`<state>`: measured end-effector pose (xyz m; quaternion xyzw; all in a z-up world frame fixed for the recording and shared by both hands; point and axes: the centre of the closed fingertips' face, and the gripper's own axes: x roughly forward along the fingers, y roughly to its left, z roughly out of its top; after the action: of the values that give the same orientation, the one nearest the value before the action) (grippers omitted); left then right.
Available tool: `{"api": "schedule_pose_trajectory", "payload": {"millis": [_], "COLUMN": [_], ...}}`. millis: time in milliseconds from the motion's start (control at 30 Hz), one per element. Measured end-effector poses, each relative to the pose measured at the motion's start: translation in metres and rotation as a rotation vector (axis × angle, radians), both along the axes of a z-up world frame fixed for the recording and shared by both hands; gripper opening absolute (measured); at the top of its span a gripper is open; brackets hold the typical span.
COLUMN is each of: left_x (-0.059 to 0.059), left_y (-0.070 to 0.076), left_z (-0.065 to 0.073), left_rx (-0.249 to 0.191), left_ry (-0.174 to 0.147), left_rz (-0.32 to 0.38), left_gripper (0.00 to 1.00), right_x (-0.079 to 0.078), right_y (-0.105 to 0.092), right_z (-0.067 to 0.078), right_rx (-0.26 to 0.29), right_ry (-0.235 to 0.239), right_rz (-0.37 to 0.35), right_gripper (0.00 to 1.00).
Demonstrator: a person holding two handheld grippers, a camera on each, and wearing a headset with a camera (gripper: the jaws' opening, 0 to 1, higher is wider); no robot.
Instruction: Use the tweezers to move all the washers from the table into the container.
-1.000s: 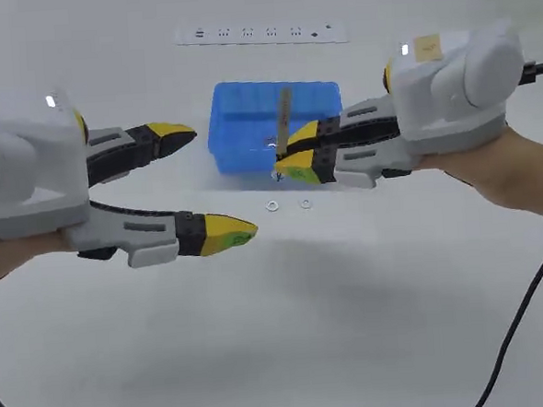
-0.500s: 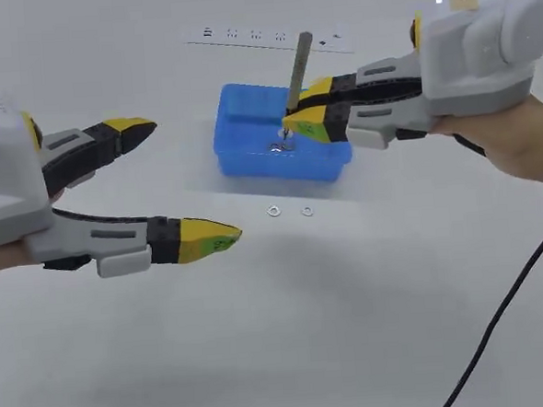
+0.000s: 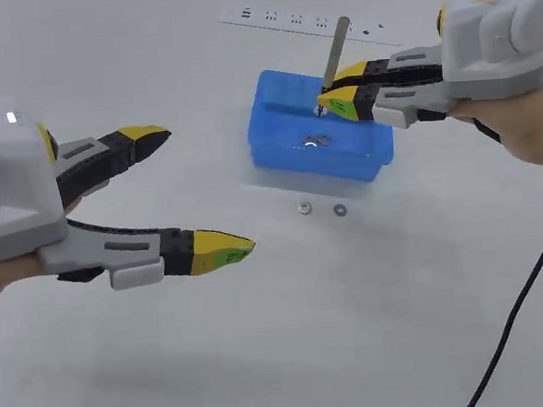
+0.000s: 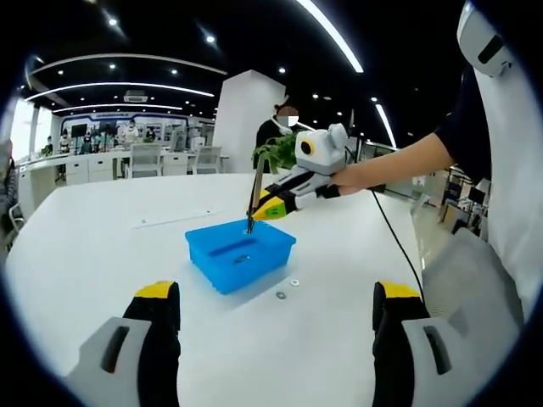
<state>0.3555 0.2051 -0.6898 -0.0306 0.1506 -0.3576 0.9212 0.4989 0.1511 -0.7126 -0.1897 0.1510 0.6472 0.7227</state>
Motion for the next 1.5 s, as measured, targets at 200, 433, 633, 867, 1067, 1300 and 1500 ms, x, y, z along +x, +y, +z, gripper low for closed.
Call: {"api": "schedule_pose_trajectory", "payload": {"millis": [200, 433, 633, 867, 1067, 1300, 1500], "left_x": [-0.002, -0.004, -0.007, -0.007, -0.008, -0.009, -0.008], "left_y": [0.017, 0.026, 0.027, 0.022, 0.023, 0.02, 0.016], "left_z": [-0.002, -0.001, -0.003, -0.002, -0.001, -0.003, 0.001], "left_rx": [-0.002, -0.015, -0.015, -0.01, -0.007, -0.004, 0.006], "left_ry": [0.013, 0.024, 0.038, 0.037, 0.036, 0.041, 0.03], "left_rz": [0.047, 0.08, 0.085, 0.073, 0.074, 0.068, 0.051], "left_gripper": [1.0, 1.0, 0.99, 0.99, 0.99, 0.99, 0.99], "right_x": [0.012, 0.017, 0.016, 0.014, 0.011, 0.009, 0.01], "right_y": [0.006, 0.007, 0.007, 0.006, 0.008, 0.008, 0.008], "right_z": [-0.018, -0.034, -0.038, -0.041, -0.041, -0.034, -0.026], "right_rx": [0.026, 0.017, 0.016, 0.011, 0.008, 0.015, 0.024], "right_ry": [0.041, 0.072, 0.081, 0.102, 0.105, 0.096, 0.094], "right_rz": [-0.039, -0.054, -0.062, -0.065, -0.064, -0.061, -0.067], "right_gripper": [0.09, 0.09, 0.1, 0.1, 0.1, 0.08, 0.08]}}
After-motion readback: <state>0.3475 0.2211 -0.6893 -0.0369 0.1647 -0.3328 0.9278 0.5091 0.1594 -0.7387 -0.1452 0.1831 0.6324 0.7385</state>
